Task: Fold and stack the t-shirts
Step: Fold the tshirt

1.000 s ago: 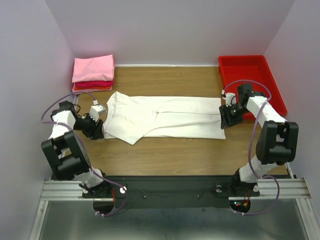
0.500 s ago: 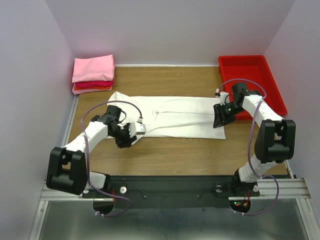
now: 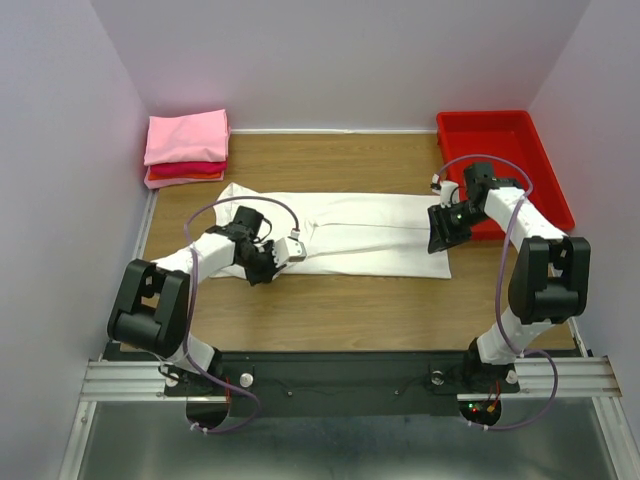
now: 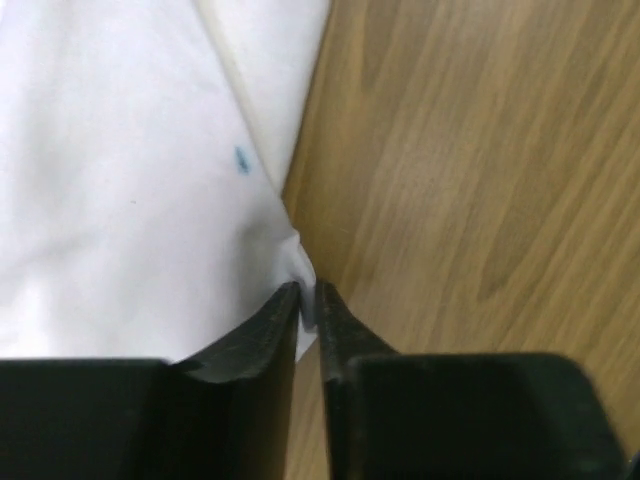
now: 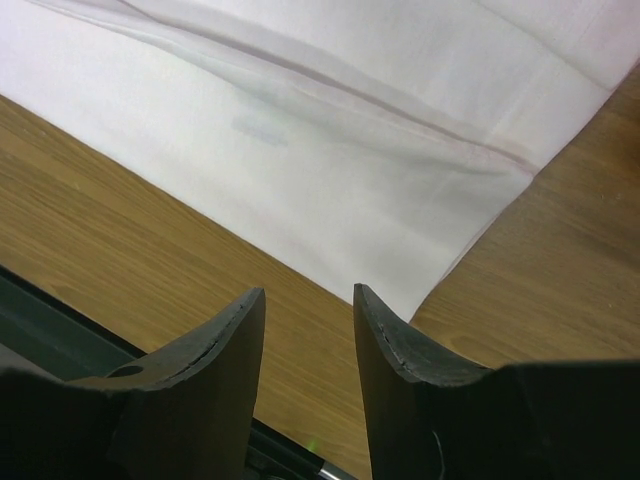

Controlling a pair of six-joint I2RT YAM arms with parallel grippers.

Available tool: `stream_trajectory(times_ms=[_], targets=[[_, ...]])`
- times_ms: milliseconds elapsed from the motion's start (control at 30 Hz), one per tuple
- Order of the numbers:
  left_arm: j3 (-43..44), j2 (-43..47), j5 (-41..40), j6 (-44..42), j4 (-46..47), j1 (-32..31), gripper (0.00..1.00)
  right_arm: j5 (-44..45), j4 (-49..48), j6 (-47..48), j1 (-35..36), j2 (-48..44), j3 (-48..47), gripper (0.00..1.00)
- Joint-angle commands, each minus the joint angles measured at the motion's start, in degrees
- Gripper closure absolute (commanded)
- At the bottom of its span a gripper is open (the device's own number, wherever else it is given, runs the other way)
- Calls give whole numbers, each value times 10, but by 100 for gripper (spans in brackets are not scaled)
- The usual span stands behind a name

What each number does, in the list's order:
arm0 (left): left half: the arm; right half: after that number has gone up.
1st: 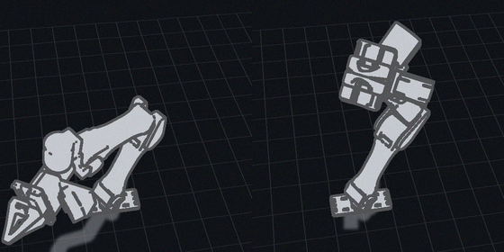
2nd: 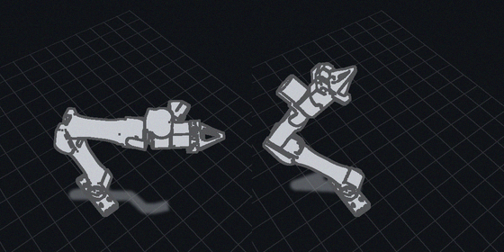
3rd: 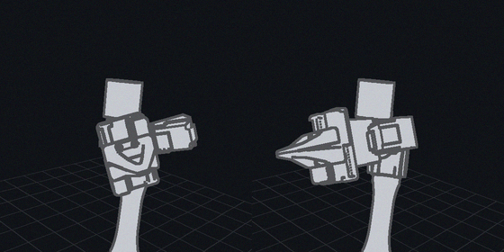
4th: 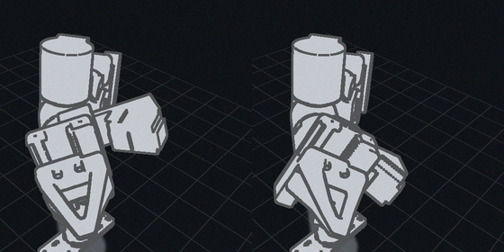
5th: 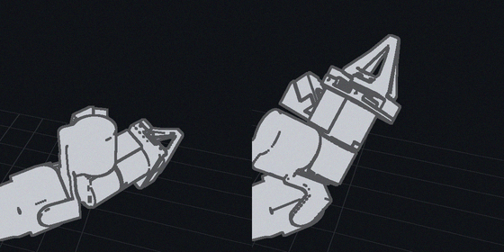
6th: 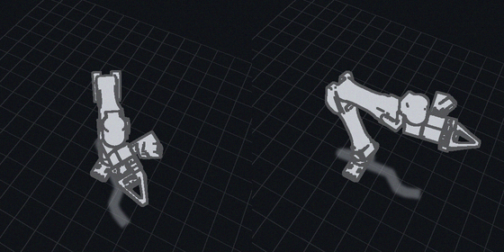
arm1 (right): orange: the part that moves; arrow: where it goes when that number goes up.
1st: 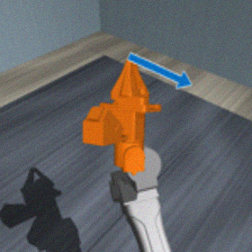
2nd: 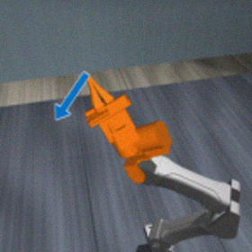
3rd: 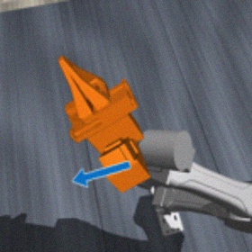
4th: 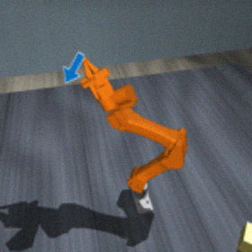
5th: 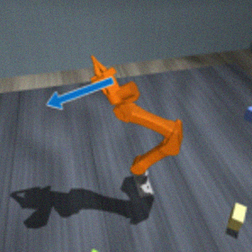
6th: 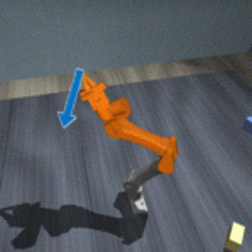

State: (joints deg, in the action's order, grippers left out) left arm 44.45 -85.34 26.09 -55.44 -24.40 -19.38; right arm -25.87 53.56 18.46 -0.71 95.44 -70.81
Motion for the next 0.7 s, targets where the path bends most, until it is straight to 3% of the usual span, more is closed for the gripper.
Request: stream_trajectory(times_ms=[0, 33, 300, 667], targets=[[12, -31, -23, 9, -27, -2, 95, 5, -6, 4, 2, 5, -25, 54], [23, -19, -21, 8, -40, -2, 100, 3, -6, 6, 2, 5, -24, 54], [200, -11, -25, -13, -143, 0, 100, -7, -7, 13, 3, 5, -17, 55], [397, -198, -55, -47, -79, 15, 96, -24, -4, 26, 2, 5, -3, 54]])
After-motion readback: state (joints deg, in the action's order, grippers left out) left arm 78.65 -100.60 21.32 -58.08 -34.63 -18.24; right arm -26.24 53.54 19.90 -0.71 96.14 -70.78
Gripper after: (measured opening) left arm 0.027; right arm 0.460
